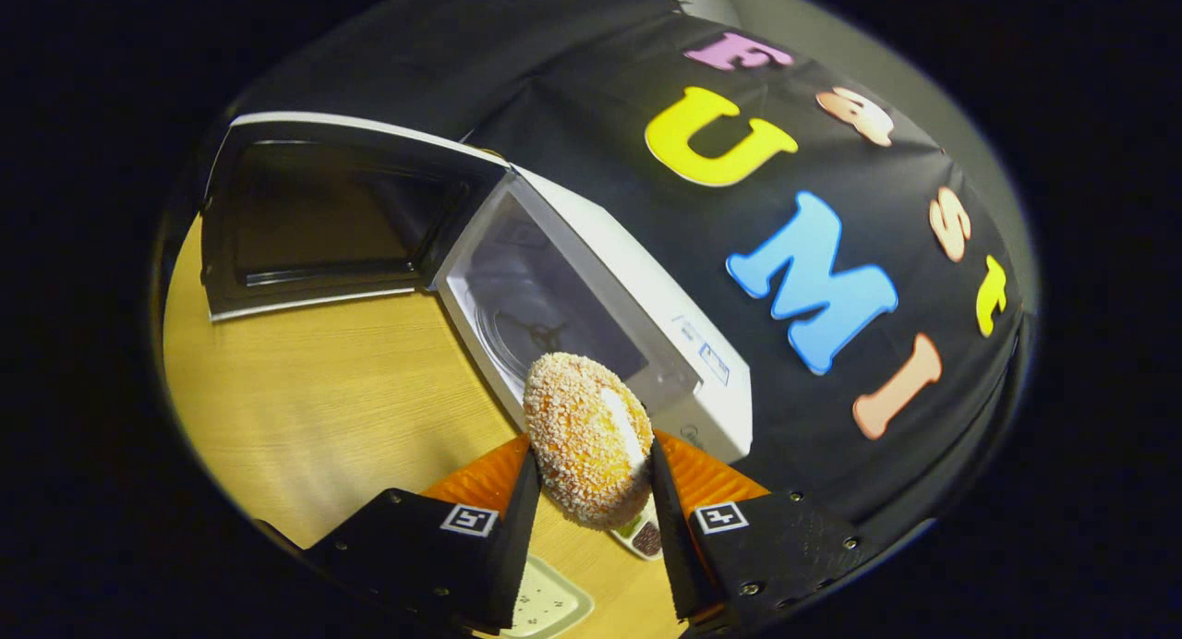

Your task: Open the microwave oven with the left hand, put the food in, and close the microwave oven.

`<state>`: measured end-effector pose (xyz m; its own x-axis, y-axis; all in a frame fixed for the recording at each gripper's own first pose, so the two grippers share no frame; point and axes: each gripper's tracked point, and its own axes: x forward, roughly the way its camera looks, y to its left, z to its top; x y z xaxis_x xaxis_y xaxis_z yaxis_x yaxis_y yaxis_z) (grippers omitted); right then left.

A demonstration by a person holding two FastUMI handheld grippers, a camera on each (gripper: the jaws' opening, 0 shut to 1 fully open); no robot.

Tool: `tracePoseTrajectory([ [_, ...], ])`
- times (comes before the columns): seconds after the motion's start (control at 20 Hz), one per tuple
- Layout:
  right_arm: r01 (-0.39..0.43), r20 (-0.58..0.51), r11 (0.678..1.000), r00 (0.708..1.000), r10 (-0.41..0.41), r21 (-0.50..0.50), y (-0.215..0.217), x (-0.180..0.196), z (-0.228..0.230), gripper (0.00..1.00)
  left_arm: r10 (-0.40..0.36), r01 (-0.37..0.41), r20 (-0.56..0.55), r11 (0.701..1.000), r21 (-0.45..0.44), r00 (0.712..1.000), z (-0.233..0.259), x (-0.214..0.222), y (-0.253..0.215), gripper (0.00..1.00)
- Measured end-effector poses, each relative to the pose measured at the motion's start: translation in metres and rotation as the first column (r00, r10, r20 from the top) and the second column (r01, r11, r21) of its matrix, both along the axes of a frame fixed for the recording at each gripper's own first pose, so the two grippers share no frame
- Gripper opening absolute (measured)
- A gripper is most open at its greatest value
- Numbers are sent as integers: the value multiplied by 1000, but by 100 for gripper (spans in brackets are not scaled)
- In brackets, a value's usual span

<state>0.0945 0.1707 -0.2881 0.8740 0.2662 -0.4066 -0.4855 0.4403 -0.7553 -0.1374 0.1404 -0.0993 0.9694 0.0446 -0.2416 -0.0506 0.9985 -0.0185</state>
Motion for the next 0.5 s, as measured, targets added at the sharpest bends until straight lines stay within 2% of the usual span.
tracePoseTrajectory([
  [0.05, -25, 26, 999, 999, 26, -46, 10, 4, -2, 63, -2, 2, -6, 1000, 13, 1000, -1, -2, 0, 94],
  [0.2, -81, 71, 991, 994, 89, -105, 36, 17, -12, 63, 6, -5, -22, 999, 40, 1000, -4, -9, 6, 96],
  [0.25, -89, 79, 988, 992, 99, -125, 42, 23, -15, 63, 10, -9, -27, 999, 41, 1000, -5, -12, 8, 94],
  [0.5, -98, 117, 969, 985, 126, -225, 64, 59, -40, 63, 62, -61, -50, 998, 26, 997, -14, -27, 29, 99],
])
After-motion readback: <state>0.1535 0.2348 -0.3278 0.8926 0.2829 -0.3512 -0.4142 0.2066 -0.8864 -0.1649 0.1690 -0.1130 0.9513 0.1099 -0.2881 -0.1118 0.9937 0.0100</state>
